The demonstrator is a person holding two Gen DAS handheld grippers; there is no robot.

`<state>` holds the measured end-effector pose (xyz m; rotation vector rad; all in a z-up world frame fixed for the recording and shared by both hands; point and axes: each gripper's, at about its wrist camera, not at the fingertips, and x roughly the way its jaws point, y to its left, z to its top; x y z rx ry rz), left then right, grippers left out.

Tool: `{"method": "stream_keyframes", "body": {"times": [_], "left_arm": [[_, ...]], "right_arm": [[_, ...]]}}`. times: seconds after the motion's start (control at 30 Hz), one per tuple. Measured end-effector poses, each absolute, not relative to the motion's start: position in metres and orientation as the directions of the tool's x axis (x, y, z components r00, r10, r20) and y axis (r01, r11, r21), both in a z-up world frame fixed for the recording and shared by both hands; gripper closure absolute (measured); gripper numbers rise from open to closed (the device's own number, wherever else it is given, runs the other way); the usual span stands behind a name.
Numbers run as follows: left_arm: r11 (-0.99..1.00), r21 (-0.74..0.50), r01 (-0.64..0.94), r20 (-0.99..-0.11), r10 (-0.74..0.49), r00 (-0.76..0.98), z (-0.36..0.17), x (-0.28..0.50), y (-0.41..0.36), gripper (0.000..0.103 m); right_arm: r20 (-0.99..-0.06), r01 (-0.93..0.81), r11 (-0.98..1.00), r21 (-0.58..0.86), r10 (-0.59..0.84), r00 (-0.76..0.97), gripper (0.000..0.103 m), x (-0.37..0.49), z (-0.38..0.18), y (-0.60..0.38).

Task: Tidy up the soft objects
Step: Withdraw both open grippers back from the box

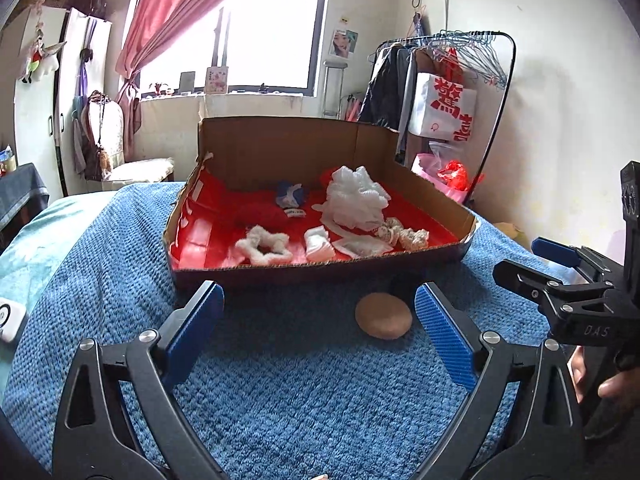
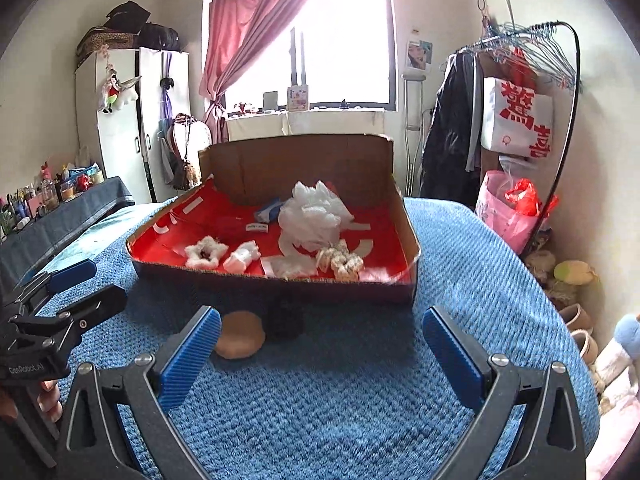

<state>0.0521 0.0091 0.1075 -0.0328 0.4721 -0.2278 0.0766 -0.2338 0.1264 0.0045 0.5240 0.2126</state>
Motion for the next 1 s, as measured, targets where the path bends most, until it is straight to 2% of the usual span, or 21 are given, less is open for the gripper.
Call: {"method": "stream_keyframes", "body": {"times": [0.4, 1.0], "left_arm": [[0.974, -0.099, 0.204, -0.537, -0.225, 0.813, 0.072, 0.053, 0.006, 0.005], [0.976, -0.096, 0.195, -0.559, -0.215, 0.801, 0.068, 0.061, 0.007, 0.005]], "right_arm": [[-0.55, -0.173, 0.983, 0.065, 0.18, 0.815, 0.0, 0.075, 0.091, -0.233], [-0.574, -0.177, 0.98, 0.092, 0.197, 0.795, 0.0, 0.085, 0.081, -0.234]]}}
